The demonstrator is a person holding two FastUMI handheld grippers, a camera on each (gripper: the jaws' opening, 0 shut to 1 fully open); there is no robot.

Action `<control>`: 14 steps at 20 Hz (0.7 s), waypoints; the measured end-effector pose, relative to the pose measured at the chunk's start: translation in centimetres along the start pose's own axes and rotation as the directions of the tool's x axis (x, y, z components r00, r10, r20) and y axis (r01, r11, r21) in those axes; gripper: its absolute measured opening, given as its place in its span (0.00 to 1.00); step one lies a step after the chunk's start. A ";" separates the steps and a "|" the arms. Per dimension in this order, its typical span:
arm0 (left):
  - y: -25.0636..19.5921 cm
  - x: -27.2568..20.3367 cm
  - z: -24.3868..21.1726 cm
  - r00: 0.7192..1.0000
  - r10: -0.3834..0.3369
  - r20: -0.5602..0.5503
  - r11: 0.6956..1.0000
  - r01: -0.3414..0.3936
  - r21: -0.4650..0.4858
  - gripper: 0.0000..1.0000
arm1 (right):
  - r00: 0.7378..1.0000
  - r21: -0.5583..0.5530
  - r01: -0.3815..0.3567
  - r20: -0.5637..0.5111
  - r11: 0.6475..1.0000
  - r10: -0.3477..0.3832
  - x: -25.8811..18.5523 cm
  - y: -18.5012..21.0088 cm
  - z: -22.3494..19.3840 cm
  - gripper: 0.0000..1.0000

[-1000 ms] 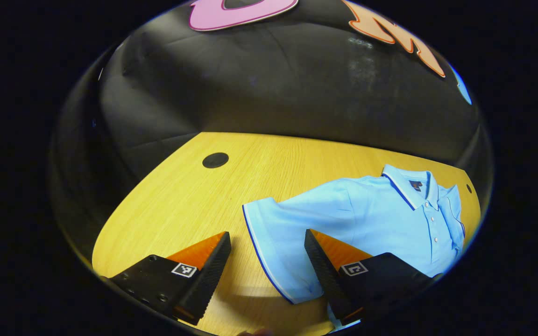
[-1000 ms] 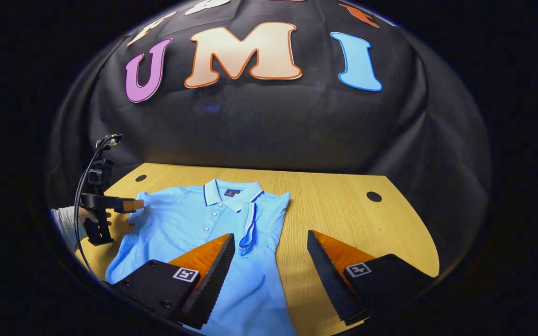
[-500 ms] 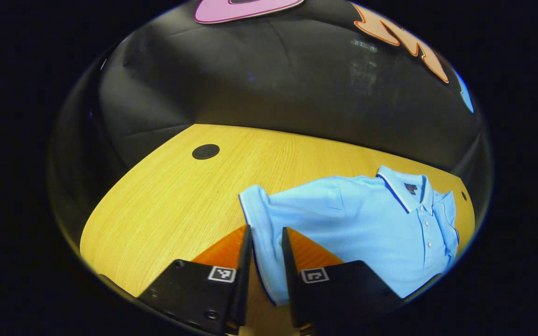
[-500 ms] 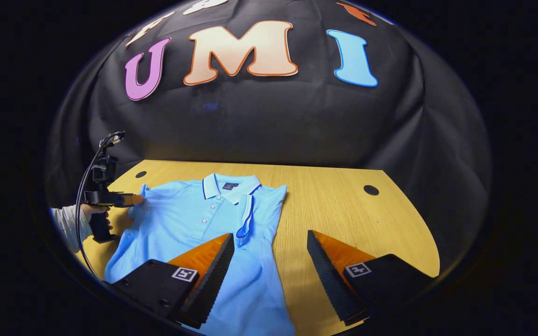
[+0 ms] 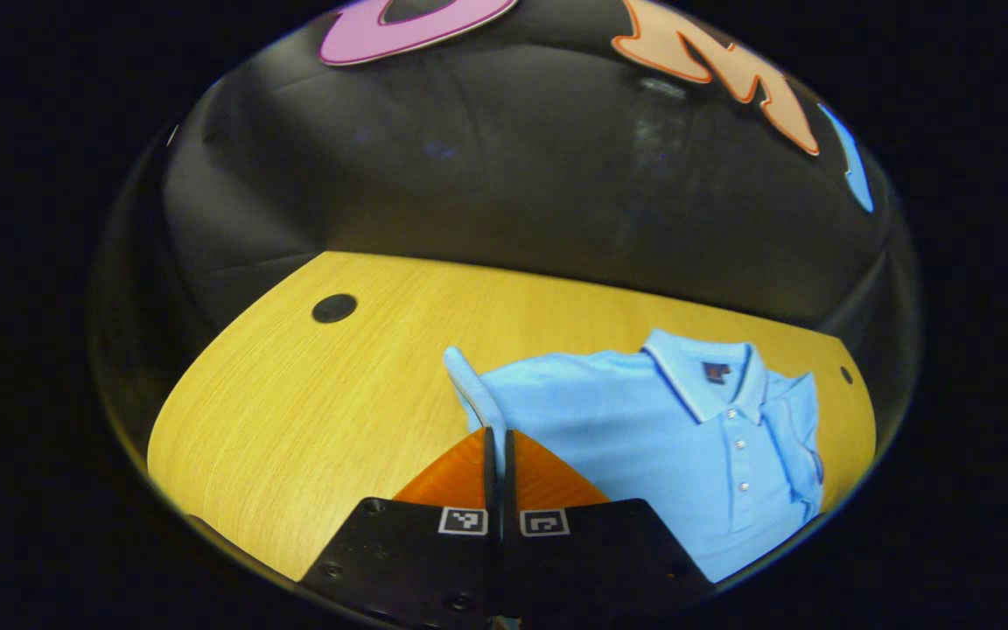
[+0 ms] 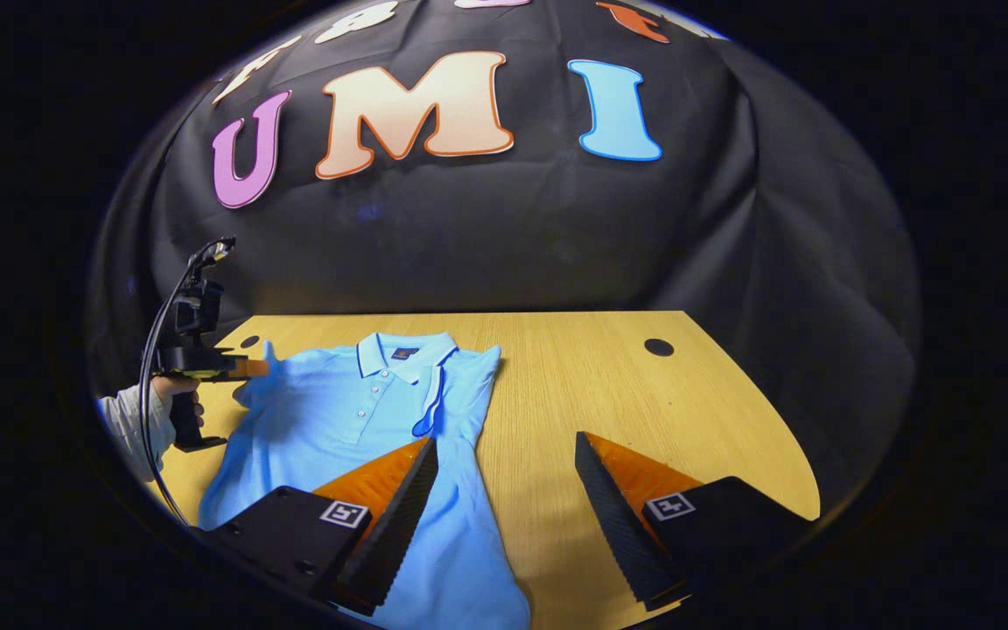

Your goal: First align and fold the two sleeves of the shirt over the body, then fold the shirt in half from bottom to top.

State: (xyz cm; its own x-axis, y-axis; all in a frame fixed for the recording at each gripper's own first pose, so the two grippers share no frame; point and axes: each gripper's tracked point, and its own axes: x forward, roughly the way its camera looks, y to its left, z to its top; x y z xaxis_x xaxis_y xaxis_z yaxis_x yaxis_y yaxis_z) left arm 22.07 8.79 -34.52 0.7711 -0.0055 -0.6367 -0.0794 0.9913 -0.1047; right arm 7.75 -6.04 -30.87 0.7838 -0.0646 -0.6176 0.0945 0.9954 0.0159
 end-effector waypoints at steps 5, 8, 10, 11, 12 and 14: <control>-7.5 -1.0 0.9 0.994 -0.112 0.012 0.992 0.111 0.054 0.00 | 1.000 0.024 0.002 -0.004 1.000 -0.002 -1.2 -0.6 -0.7 0.96; -10.2 -0.6 -0.2 0.991 -0.136 -0.015 0.988 0.137 0.072 0.00 | 1.000 0.028 0.004 -0.010 1.000 -0.003 -1.5 -0.7 -1.2 0.96; -11.7 -0.2 -1.9 0.985 -0.163 -0.060 0.983 0.168 0.077 0.00 | 1.000 0.029 0.004 -0.013 1.000 -0.004 -1.5 -0.6 -1.3 0.96; -11.9 0.1 -2.6 0.984 -0.161 -0.079 0.982 0.168 0.090 0.00 | 1.000 0.034 0.001 -0.015 0.999 -0.001 -1.3 -0.4 -1.2 0.99; -12.0 0.3 -3.0 0.984 -0.156 -0.084 0.981 0.164 0.103 0.00 | 1.000 0.041 -0.001 -0.017 0.999 0.001 -1.1 -0.2 -1.3 0.99; -12.7 0.6 -3.7 0.978 -0.189 -0.087 0.976 0.197 0.096 0.02 | 1.000 0.058 -0.002 -0.020 0.998 0.003 -1.0 0.3 -1.3 0.99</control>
State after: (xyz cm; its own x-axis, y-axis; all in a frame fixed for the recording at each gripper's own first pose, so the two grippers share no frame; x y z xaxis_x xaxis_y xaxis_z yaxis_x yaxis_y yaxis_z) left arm 21.23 -4.32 -36.43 0.7140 -0.2042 -0.6697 0.1351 0.9787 -0.1544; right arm 6.21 -5.64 -31.29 0.7714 -0.0600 -0.6335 0.1287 0.9897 0.0631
